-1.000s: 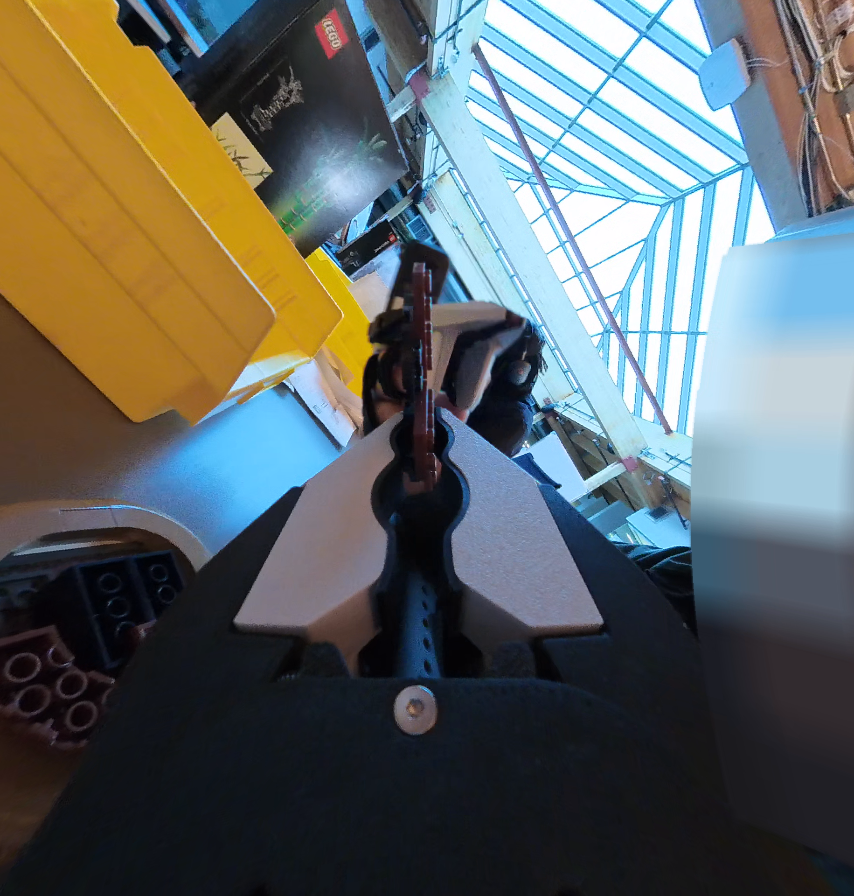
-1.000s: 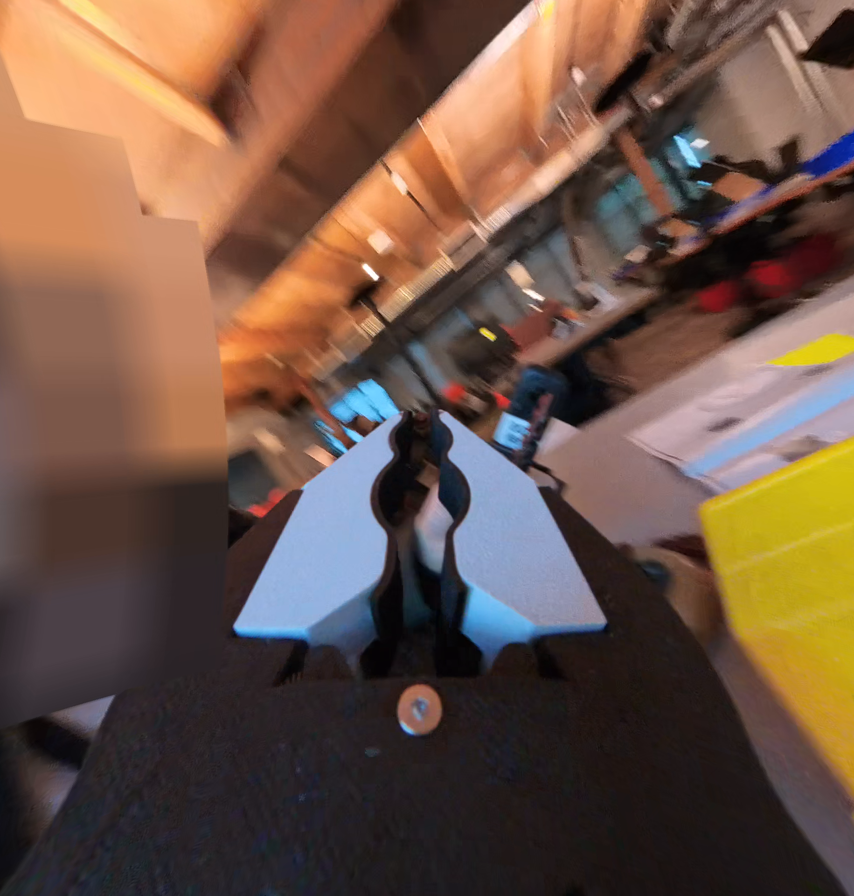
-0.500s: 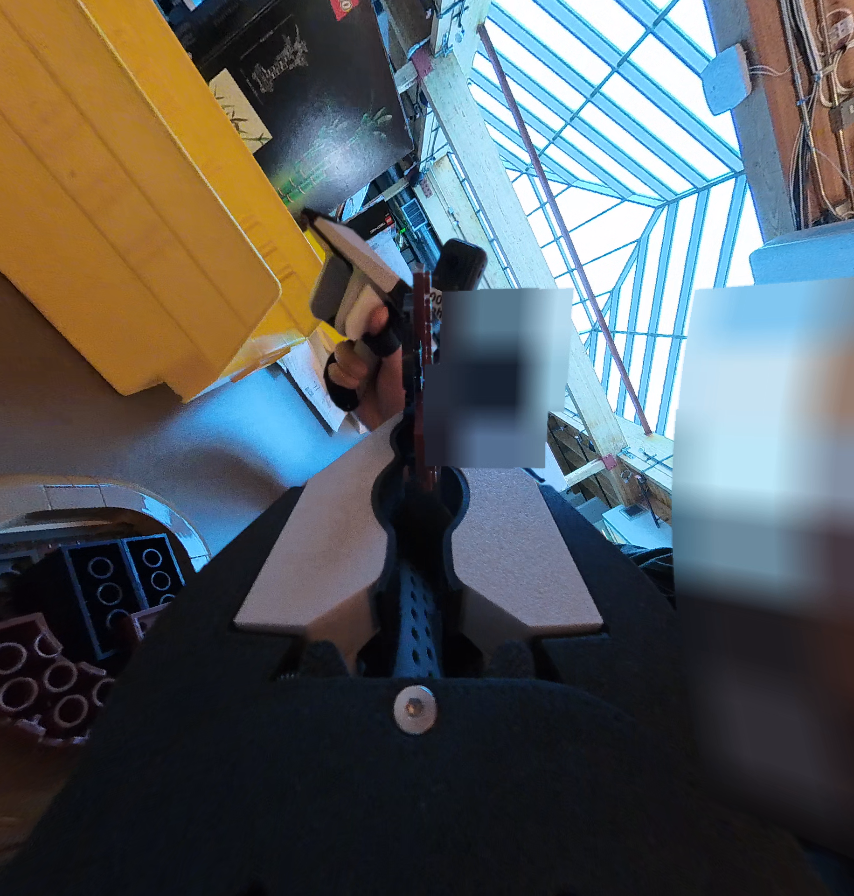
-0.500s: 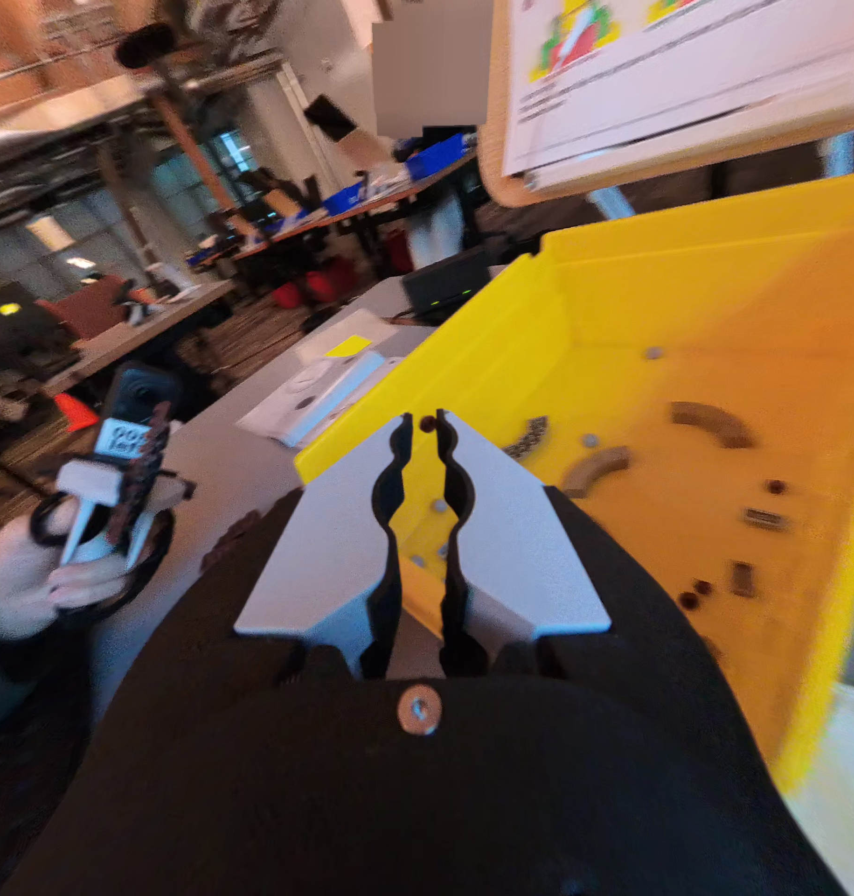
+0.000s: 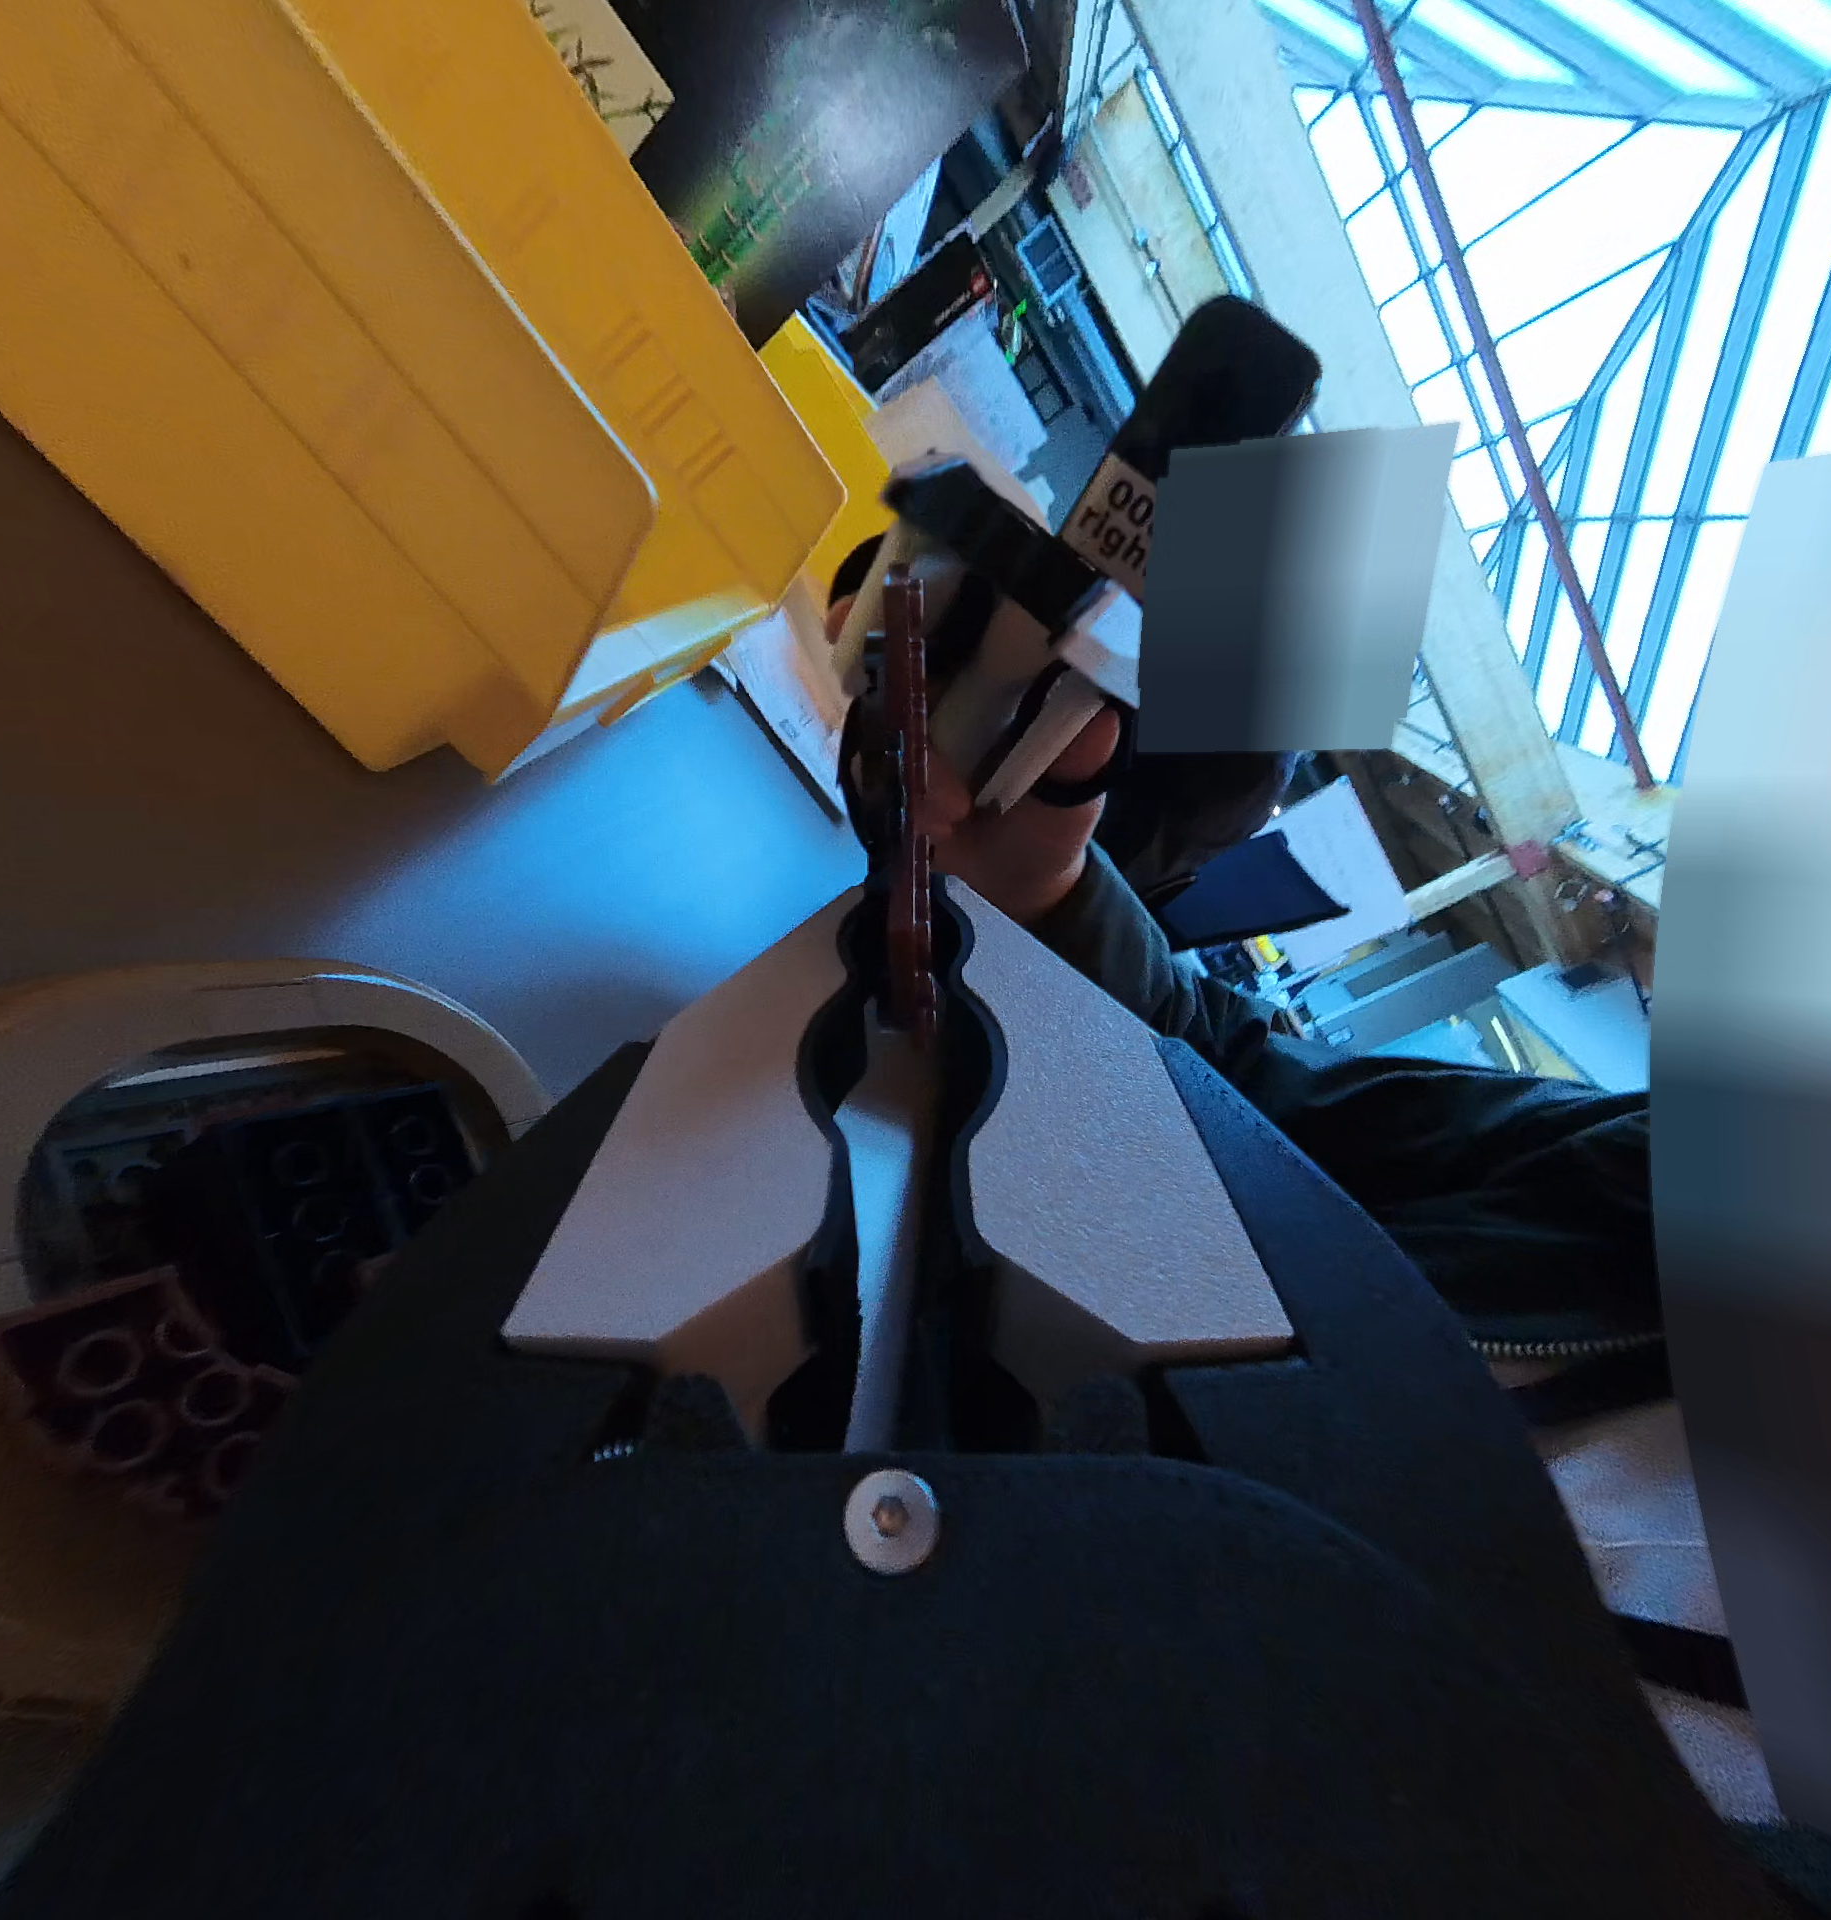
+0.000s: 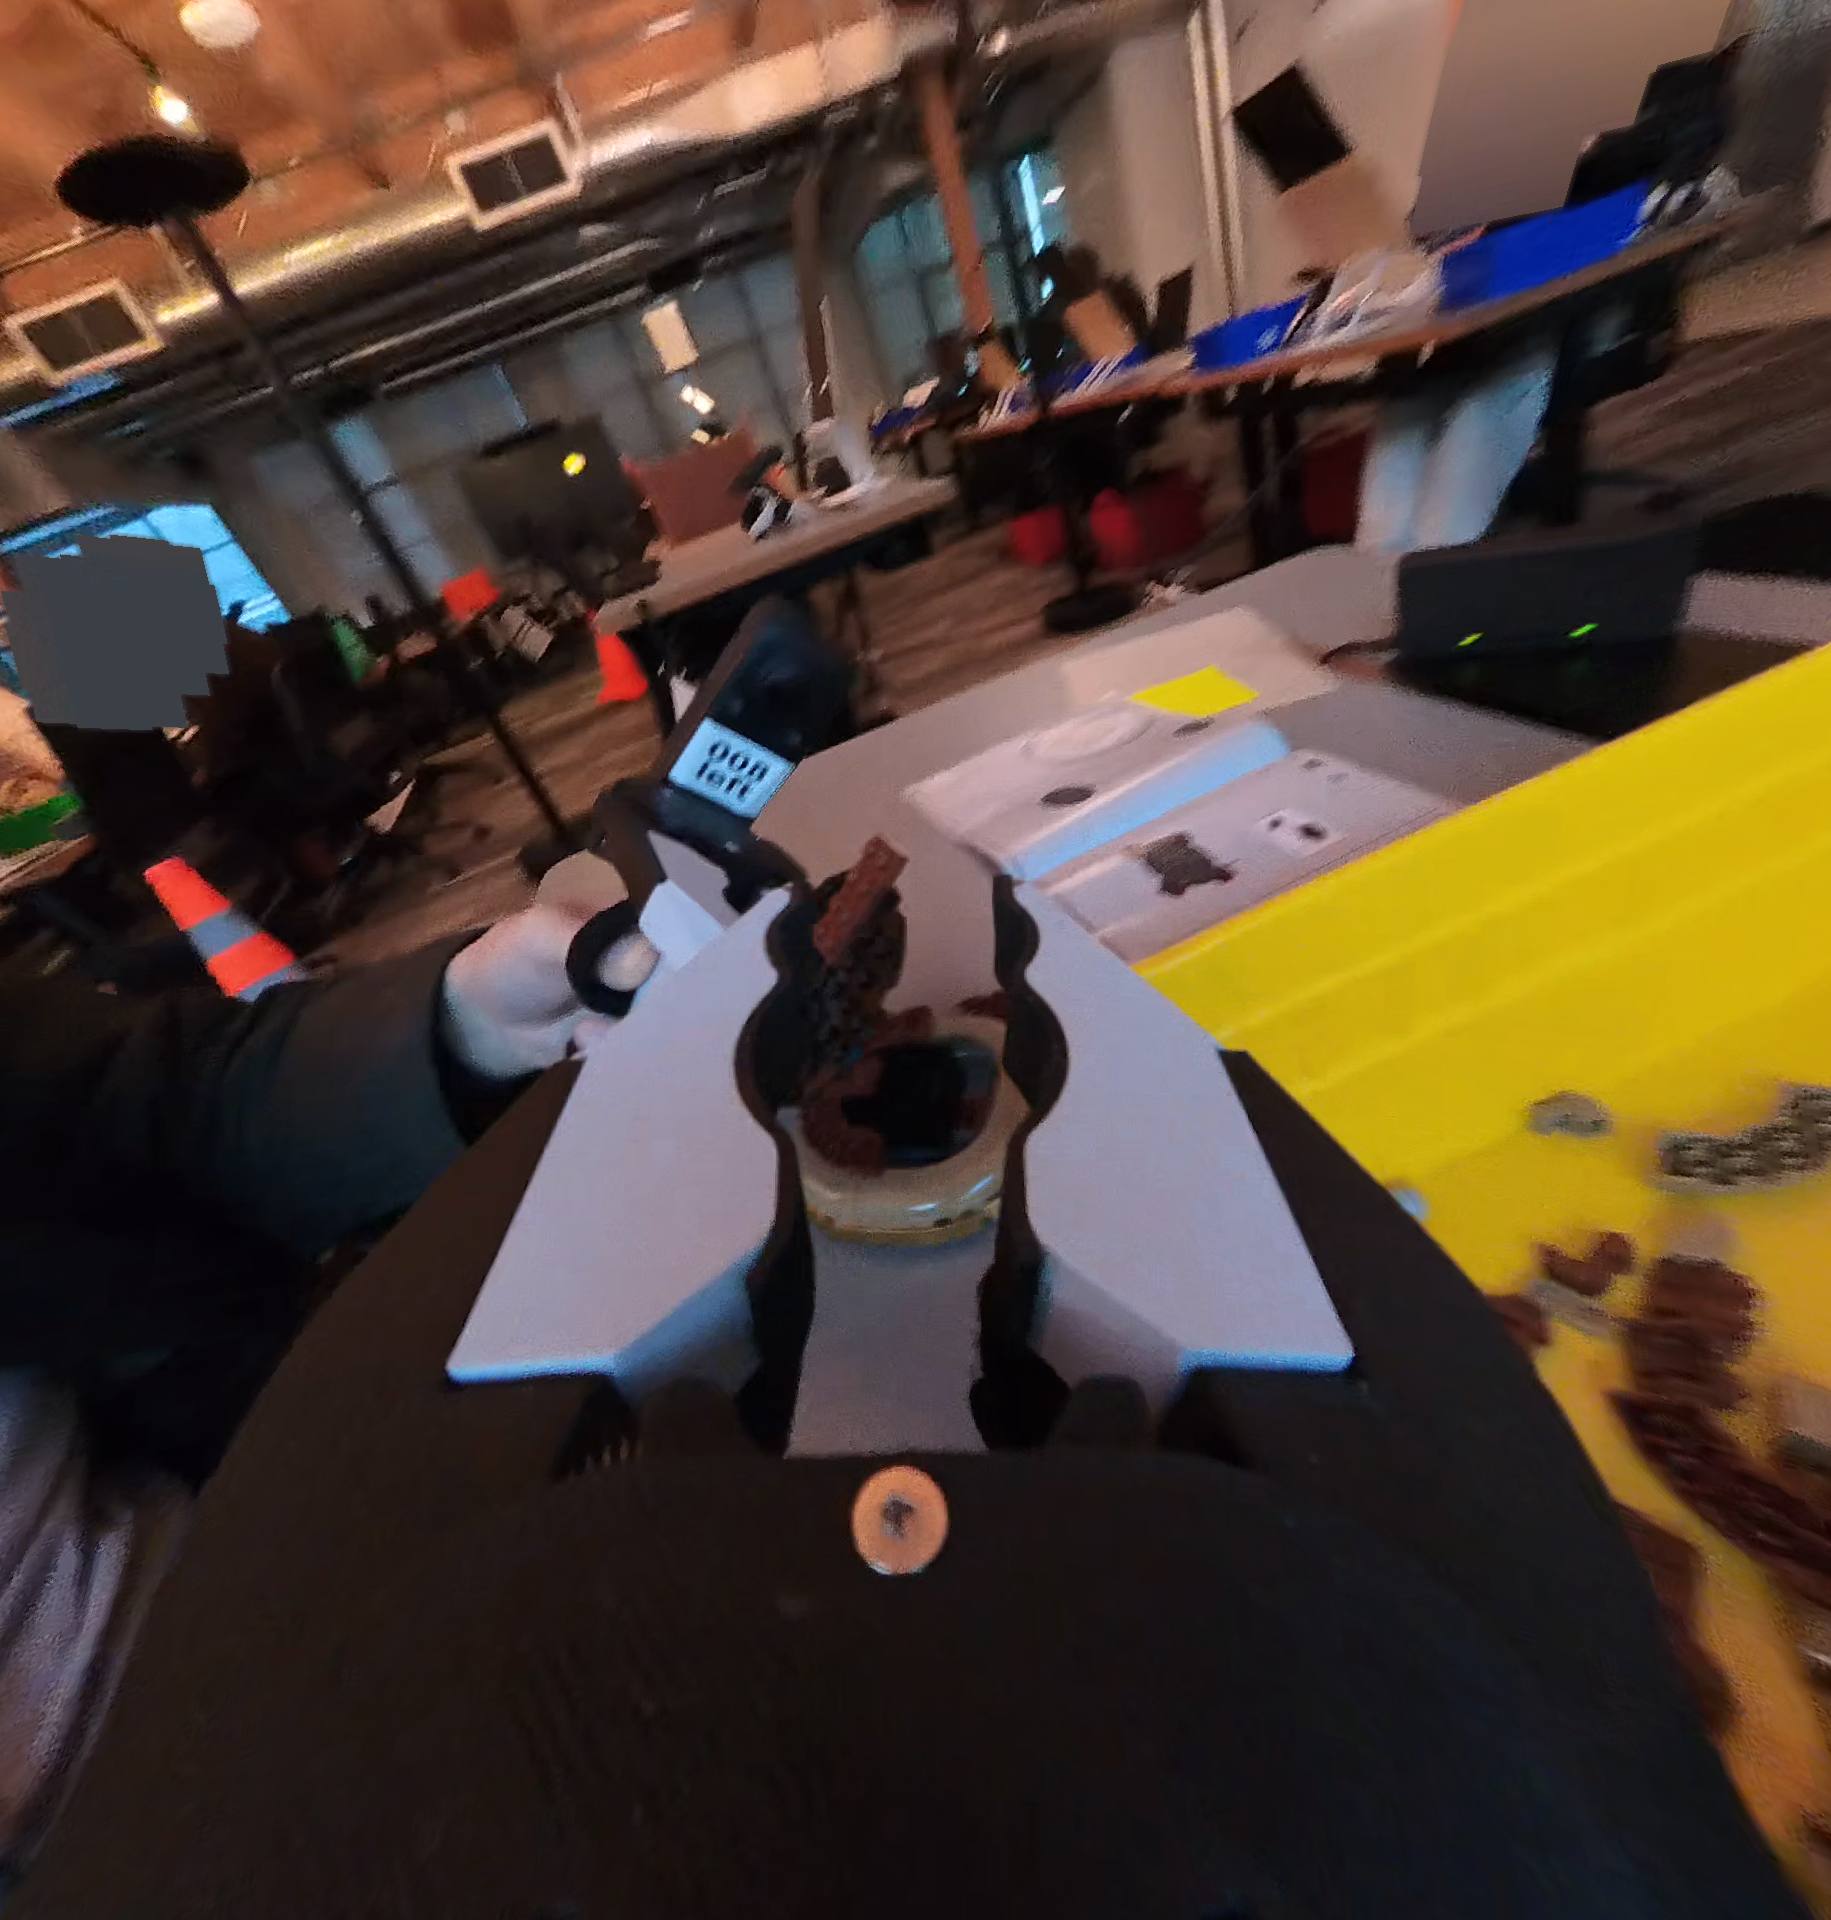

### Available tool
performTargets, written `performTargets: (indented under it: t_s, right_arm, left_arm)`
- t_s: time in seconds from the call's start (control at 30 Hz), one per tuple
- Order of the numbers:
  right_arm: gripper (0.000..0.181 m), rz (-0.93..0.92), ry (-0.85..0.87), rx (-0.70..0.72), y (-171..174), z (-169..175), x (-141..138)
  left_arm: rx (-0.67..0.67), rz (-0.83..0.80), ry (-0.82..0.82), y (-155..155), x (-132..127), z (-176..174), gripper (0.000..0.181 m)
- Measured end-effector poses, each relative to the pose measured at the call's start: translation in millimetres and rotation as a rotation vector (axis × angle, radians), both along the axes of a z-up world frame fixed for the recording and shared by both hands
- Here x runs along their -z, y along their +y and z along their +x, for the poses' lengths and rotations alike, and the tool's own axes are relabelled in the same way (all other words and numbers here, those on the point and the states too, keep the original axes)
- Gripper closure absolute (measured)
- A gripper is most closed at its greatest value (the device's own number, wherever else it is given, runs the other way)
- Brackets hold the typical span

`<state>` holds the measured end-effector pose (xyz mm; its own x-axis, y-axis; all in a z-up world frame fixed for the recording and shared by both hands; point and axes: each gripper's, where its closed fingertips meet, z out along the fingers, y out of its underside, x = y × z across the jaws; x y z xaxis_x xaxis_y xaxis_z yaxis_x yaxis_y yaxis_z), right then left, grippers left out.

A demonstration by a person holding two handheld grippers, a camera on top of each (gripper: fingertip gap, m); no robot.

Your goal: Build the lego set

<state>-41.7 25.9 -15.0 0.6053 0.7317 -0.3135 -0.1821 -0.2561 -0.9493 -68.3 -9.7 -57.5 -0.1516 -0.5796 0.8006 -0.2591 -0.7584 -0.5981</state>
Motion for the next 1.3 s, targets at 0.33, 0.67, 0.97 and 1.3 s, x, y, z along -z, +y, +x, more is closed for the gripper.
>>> performTargets:
  t_s: [0.33,0.67,0.97,1.3]
  right_arm:
    - [0.173,-0.208,0.121,-0.214,-12.4,-31.4,23.2]
    - [0.165,-0.059,-0.075,-0.05,-4.0,-17.3,17.4]
    - [0.163,0.124,-0.601,1.171,9.0,193.1,-31.3]
    - [0.162,-0.014,-0.675,1.243,13.8,225.4,-0.8]
  left_arm:
    - [0.122,0.088,0.068,-25.3,12.2,5.0,0.175]
    - [0.111,0.072,0.086,-22.2,15.9,4.6,0.175]
    - [-0.045,0.132,0.043,4.6,3.7,-0.1,0.175]
    - [-0.184,0.319,0.131,26.1,11.5,-5.0,0.175]
